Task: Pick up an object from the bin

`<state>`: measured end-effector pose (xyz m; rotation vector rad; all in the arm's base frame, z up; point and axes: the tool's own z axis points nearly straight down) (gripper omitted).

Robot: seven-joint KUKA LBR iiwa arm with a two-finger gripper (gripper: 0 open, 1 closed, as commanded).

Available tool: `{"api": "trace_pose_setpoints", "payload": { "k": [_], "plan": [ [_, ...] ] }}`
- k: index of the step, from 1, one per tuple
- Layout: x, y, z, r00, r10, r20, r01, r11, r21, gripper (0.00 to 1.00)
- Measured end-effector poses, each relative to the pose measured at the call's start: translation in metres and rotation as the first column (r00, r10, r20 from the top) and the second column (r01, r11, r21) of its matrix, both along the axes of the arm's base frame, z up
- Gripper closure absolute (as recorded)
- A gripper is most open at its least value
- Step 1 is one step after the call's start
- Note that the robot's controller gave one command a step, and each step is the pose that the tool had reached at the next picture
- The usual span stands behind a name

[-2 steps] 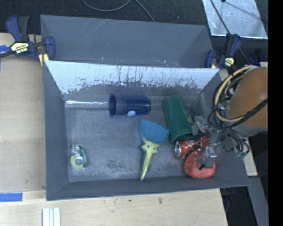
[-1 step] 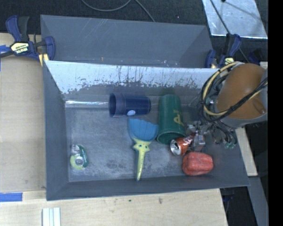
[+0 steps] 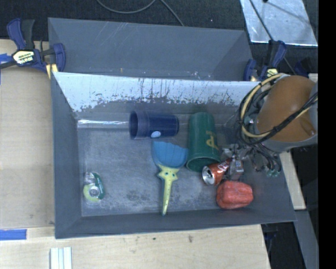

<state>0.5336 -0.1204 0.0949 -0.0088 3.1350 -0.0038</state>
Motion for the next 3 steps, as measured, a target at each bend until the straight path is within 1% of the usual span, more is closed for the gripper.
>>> {"api": "trace_pose_setpoints", "payload": {
  "k": [1, 2, 3],
  "plan": [
    [-0.002, -0.008, 0.076, 1.0, 0.011, 0.003, -0.011, 1.0, -0.001, 1.0],
    [-0.002, -0.008, 0.076, 1.0, 0.011, 0.003, -0.011, 1.0, -0.001, 1.0],
    [-0.003, -0.004, 0.112, 1.0, 0.008, -0.005, -0.008, 1.0, 0.001, 1.0]
  ]
}}
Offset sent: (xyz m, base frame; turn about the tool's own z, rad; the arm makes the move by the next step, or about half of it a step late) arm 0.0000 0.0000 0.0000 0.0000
